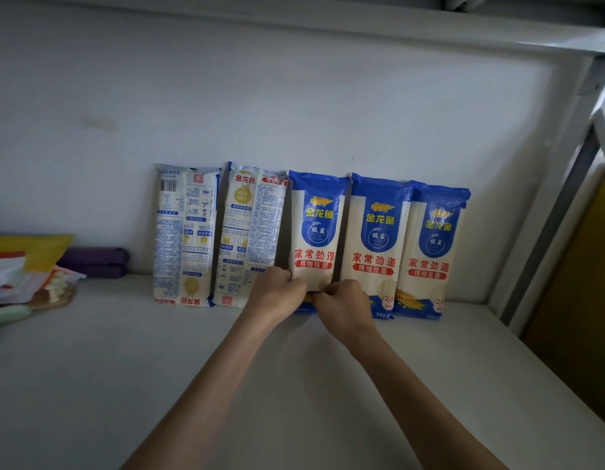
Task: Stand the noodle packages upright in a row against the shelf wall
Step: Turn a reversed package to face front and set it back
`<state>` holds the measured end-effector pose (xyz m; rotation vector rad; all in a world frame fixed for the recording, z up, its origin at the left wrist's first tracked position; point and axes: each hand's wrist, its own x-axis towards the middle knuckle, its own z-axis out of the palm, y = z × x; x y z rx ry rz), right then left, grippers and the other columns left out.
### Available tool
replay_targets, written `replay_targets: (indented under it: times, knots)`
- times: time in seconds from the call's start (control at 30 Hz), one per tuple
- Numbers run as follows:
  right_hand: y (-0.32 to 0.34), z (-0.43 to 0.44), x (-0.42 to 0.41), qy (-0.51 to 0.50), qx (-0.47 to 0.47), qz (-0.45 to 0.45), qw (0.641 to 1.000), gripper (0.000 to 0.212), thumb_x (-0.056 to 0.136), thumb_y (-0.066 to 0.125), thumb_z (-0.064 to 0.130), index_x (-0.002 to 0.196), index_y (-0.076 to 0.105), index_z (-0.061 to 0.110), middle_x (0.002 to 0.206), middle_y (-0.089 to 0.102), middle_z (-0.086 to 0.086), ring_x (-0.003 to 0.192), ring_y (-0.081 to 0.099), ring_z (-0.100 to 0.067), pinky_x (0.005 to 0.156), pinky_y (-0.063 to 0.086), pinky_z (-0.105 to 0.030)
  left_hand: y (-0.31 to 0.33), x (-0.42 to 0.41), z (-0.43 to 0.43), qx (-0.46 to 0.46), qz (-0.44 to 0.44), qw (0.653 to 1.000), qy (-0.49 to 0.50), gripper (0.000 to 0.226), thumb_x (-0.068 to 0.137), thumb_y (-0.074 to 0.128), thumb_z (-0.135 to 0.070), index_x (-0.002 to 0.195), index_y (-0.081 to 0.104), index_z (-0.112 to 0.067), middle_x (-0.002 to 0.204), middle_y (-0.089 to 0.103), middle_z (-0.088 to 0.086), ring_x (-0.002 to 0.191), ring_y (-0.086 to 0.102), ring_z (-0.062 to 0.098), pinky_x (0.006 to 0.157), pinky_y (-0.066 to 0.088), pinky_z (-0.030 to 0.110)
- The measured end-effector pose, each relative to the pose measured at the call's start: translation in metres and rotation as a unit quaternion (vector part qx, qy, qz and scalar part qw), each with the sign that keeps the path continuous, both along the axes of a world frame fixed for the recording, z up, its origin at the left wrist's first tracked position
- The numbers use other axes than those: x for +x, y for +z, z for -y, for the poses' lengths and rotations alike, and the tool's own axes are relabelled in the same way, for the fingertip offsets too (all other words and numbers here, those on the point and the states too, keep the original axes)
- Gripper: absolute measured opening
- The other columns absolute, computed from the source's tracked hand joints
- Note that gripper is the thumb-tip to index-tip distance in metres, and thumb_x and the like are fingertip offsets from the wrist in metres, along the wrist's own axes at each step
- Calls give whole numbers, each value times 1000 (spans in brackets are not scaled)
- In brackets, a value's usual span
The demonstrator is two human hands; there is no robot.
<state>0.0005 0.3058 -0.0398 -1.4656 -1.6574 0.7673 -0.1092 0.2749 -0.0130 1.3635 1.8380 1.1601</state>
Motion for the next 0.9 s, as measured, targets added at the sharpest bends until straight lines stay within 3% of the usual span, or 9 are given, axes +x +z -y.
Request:
replay_targets:
  times: [0.1,0.27,0.4,0.57,0.63,0.7,0.8,0.9]
  knots:
    - [-2,0,1,23,-12,-7,1000,18,81,57,4,95,68,-1,91,68,-11,87,62,-23,57,45,-20,-5,-1,-2,4,-1,1000,-9,27,84,50,-7,101,70,-2,98,70,11,87,63,23,53,36,17]
    - [-5,1,6,48,-18,-9,999,24,83,51,-4,103,65,-3,101,66,-15,93,59,-23,72,50,-25,-13,-1,-7,13,12,999,-44,39,87,49,-6,119,68,-15,109,70,4,106,61,19,78,44,22]
    - [-2,-1,11,53,-27,-1,998,27,87,50,-4,109,64,0,104,62,-8,96,52,-17,77,44,-24,-16,-10,-10,26,3,999,-41,41,86,46,-3,116,70,-16,100,70,2,93,60,16,70,44,22]
    - [5,3,11,-3,-1,2,1000,21,92,52,1,108,65,0,104,59,-3,103,54,-20,83,48,-27,-6,-39,-9,87,104,991,18,27,91,50,2,104,71,-8,99,72,9,88,70,20,84,58,36]
    - [14,6,2,-39,38,-11,998,21,93,53,3,110,65,-1,111,63,-6,107,57,-21,89,51,-30,1,-51,-4,166,117,974,101,22,89,55,-1,89,72,-15,93,72,3,82,70,18,79,59,34]
    - [24,7,-15,-27,48,-37,998,25,91,54,1,113,66,1,115,65,-8,107,59,-21,93,52,-35,7,-61,1,242,104,945,194,15,86,60,-10,88,72,-19,90,71,-4,81,67,12,75,57,30]
    - [31,11,-45,19,28,-87,996,25,88,52,-1,106,68,3,105,69,-7,100,62,-21,84,57,-35,7,-68,4,253,92,931,248,18,87,59,-13,100,70,-16,99,69,-5,85,60,7,66,43,12]
    - [27,13,-66,60,14,-106,992,33,86,46,-5,111,65,5,108,69,-8,99,64,-25,81,59,-35,4,-69,4,228,86,943,228,23,89,59,-13,110,69,-15,104,68,-5,90,59,7,65,36,8]
